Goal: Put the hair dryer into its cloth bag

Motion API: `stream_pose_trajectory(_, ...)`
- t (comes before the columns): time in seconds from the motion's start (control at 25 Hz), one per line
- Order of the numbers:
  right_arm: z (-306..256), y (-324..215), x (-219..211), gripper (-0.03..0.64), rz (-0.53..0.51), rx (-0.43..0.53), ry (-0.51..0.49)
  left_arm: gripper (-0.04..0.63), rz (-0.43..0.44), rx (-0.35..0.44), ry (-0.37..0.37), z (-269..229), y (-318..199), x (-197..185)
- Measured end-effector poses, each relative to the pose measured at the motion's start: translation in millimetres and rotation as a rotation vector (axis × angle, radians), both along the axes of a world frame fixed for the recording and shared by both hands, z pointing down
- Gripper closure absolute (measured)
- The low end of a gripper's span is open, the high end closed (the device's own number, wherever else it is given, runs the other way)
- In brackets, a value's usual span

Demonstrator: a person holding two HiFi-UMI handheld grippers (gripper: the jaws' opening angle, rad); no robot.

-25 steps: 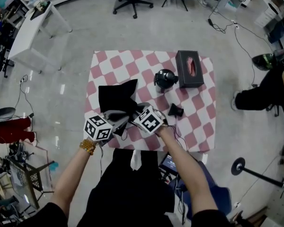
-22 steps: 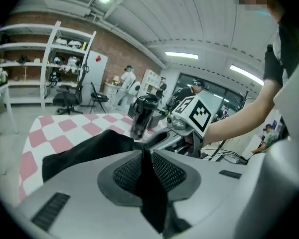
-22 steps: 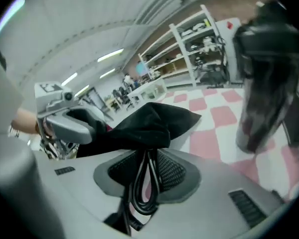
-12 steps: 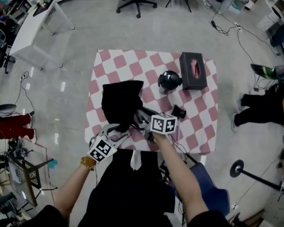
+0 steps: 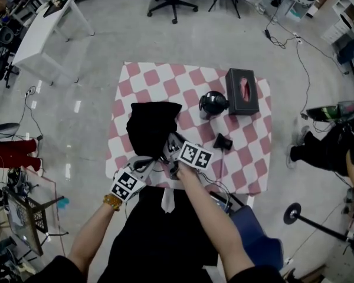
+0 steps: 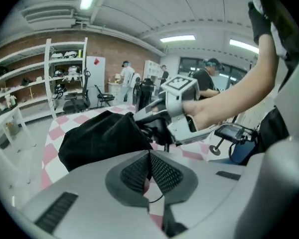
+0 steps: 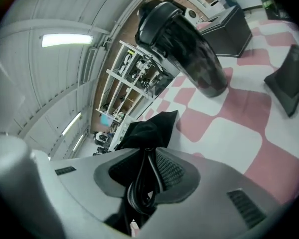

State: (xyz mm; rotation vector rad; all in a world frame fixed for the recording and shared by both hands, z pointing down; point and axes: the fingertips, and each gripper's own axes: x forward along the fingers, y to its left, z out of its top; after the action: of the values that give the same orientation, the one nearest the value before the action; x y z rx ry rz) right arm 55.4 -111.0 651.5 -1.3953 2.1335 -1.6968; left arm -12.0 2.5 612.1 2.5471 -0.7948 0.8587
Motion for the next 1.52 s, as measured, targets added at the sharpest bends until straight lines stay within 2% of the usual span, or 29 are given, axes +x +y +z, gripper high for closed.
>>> stream_pose_trajectory(0.08,4.9,-1.1,0.4,0.512,0.008,-0.022,-0.027,0.578,-0.011,0.001,0.047,-8.3,-1.1,-0.8)
stream_pose_trajectory(0.16,9.3,0.6,-3.8,0.511,-0.044,-0.031,-0.057,0.577,-0.037,-0.005,0.076,-9.4,-6.4,-7.9)
stream_pose_trajectory(0.28,9.3,8.4,-5.1,0.505,-0.150,0.007,-0.051,0.577,-0.042,0.013,0.069,-9.6,-12.2,-15.3)
stream_pose_trajectory(0.32,9.6,15.2,-3.3,0.471,-0.193,0.028,-0.027,0.577,-0.034,0.019,0.060,-9.0,-12.4,-16.4)
stream_pose_trajectory(0.4,13.6,34.3,3.2,0.382,-0.285,0.065,0.045,0.577,-0.031,0.017,0.054,-8.7,-13.1,-20.2)
stream_pose_trajectory(0.52,21.6,67.8,13.2,0.351,-0.439,0.104,0.167,0.577,-0.034,0.024,0.059,-10.9,-15.5,-25.2)
stream_pose_trajectory(0.6,29.3,89.6,15.1,0.351,-0.569,0.140,0.293,0.577,-0.005,0.054,0.034,-11.4,-13.9,-25.2)
stream_pose_trajectory(0.72,51.8,106.7,14.2,0.351,-0.715,0.180,0.547,0.577,0.123,0.126,-0.080,-3.3,2.6,-22.2)
stream_pose_trajectory(0.8,65.2,107.2,10.7,0.351,-0.716,0.136,0.609,0.577,0.230,0.160,-0.178,11.2,19.3,-19.9)
stream_pose_trajectory(0.88,71.3,102.7,6.6,0.366,-0.663,0.100,0.598,0.577,0.303,0.175,-0.265,29.8,33.6,-20.8)
stream_pose_trajectory(0.92,71.8,100.8,5.5,0.436,-0.636,0.094,0.581,0.577,0.315,0.173,-0.292,38.4,38.1,-22.2)
stream_pose_trajectory(0.96,70.3,100.6,3.8,0.471,-0.616,0.091,0.543,0.577,0.307,0.166,-0.298,44.6,39.8,-23.6)
stream_pose_trajectory(1.0,66.2,102.1,0.7,0.500,-0.600,0.083,0.483,0.577,0.282,0.152,-0.282,47.5,38.8,-24.6)
stream_pose_trajectory(1.08,52.4,105.0,-9.5,0.517,-0.567,0.071,0.336,0.577,0.237,0.130,-0.229,44.9,34.1,-24.7)
stream_pose_trajectory(1.16,36.6,102.2,-21.4,0.521,-0.536,0.085,0.222,0.577,0.248,0.130,-0.187,37.8,32.3,-18.8)
stream_pose_trajectory(1.28,9.0,83.6,-33.6,0.522,-0.477,0.146,0.169,0.577,0.287,0.124,-0.140,27.7,31.7,-4.9)
stream_pose_trajectory(1.36,-11.2,63.6,-36.9,0.522,-0.418,0.179,0.113,0.577,0.254,0.106,-0.072,13.7,22.4,1.3)
stream_pose_trajectory(1.52,-59.7,16.3,-30.5,0.523,-0.316,0.200,-0.075,0.577,0.080,0.069,0.193,-45.7,-21.4,3.0)
